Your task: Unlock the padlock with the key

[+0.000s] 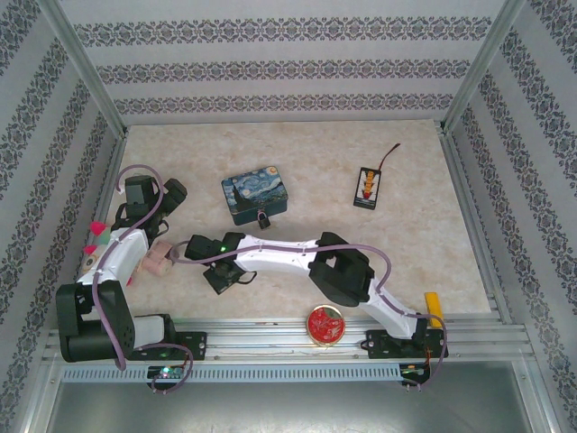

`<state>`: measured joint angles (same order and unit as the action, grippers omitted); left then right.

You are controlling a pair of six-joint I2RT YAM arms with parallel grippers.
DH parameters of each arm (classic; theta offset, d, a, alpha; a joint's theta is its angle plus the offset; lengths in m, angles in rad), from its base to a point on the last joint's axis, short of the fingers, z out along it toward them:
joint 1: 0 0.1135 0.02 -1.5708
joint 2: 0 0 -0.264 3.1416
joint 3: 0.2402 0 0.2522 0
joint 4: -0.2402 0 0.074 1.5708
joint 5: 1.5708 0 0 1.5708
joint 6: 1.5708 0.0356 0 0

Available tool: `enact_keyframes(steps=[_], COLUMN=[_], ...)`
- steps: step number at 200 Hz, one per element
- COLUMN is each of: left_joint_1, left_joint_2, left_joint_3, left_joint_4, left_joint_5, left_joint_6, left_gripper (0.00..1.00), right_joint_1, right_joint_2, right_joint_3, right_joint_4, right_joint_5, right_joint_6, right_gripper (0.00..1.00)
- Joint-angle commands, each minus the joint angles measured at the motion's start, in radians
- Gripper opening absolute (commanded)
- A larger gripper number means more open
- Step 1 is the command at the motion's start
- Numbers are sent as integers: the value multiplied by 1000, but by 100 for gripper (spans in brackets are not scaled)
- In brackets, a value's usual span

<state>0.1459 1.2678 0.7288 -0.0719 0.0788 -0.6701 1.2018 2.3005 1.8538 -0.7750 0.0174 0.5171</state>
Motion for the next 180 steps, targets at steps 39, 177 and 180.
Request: enact_keyframes(steps=[39,177,180], left_joint_1=[14,12,12], left_joint_2=[-24,-109,-111], left_joint_3=[20,-39,-45], left_joint_4=[-8,23,35], left_joint_5=[15,237,243], left_joint_6=[18,38,36], left_gripper=[99,99,99], right_joint_1=[-31,-190,-193], right_joint_2=[-79,-316,-318], right_joint_3=[-62,-56,-55], right_joint_4=[-18,-264,-261], right_joint_5=[62,-22,-29], right_joint_6=[1,-38,-38], right_gripper=[0,0,0])
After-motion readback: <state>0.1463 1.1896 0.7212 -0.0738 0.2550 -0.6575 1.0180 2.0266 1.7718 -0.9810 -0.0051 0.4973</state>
